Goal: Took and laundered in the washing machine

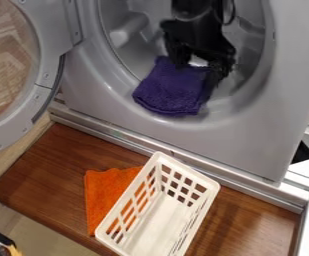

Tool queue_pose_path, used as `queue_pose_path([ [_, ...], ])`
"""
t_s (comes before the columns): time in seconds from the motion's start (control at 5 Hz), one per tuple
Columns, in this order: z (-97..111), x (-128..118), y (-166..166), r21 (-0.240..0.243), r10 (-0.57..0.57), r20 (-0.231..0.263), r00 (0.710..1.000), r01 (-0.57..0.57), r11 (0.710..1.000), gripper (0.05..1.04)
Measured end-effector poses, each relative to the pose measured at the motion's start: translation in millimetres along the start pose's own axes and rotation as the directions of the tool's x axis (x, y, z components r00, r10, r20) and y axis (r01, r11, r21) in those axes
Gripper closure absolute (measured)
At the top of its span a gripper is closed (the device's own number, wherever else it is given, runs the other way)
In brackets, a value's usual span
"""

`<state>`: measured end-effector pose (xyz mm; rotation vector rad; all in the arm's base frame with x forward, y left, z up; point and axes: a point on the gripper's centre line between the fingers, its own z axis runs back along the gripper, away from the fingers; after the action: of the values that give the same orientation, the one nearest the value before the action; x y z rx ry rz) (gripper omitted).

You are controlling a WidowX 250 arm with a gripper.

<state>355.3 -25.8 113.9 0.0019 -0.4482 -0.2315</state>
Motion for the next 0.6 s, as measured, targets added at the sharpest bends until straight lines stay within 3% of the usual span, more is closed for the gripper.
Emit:
queue_pose_path([
  [0.4, 44.8, -42.7, -10.3, 0.067, 0.043, -0.124, 0.991, -0.035, 0.997, 0.083],
  [0.6, 45.5, -43.1, -10.3, 0.068, 0.050, -0.124, 0.991, -0.041, 0.997, 0.083],
])
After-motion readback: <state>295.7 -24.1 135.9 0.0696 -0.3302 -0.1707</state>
